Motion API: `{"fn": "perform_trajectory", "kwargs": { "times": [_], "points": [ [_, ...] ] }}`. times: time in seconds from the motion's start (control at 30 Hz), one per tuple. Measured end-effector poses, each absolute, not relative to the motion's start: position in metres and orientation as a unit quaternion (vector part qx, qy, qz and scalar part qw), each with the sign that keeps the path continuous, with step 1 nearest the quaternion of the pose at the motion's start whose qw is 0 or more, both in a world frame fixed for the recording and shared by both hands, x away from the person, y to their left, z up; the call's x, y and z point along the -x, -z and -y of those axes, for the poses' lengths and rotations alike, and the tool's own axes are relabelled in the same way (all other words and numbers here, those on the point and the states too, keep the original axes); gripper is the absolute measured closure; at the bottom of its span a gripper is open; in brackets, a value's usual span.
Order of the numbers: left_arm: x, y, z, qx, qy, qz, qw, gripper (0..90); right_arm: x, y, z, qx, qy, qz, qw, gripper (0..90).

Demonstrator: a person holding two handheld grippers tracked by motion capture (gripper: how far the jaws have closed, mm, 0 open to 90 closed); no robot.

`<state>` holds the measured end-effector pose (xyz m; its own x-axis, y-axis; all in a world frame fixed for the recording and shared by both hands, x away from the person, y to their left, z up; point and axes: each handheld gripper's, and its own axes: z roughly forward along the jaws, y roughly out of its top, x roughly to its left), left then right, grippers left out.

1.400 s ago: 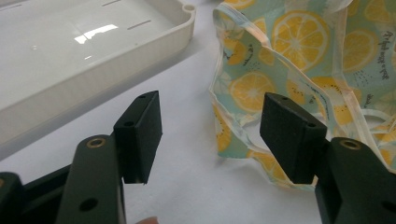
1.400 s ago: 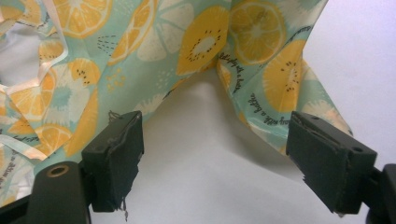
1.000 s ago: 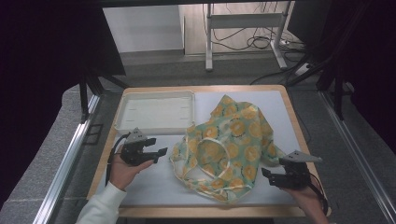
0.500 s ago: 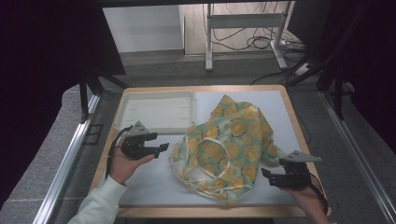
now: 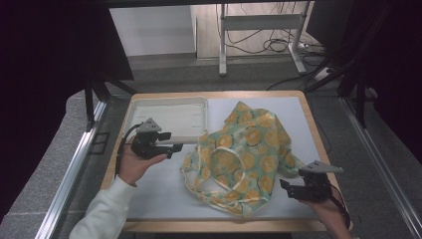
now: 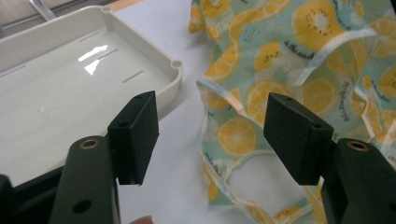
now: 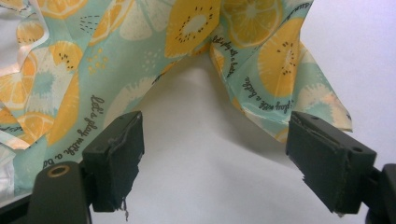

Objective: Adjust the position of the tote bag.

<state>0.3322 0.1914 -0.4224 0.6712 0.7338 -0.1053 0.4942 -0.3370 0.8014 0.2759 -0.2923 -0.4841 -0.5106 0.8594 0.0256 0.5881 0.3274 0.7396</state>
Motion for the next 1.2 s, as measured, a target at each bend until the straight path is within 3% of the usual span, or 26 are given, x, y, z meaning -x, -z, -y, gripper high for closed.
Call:
{"fn": "perform_trajectory", "kwargs": {
  "times": [1.2],
  "points": [
    [-0.38, 0.406, -0.157, -0.82, -0.143, -0.363, 0.419, 35.5, -0.279, 0.488, 0.295, -0.475, -0.339, -0.787, 0.199, 18.0]
  ]
}}
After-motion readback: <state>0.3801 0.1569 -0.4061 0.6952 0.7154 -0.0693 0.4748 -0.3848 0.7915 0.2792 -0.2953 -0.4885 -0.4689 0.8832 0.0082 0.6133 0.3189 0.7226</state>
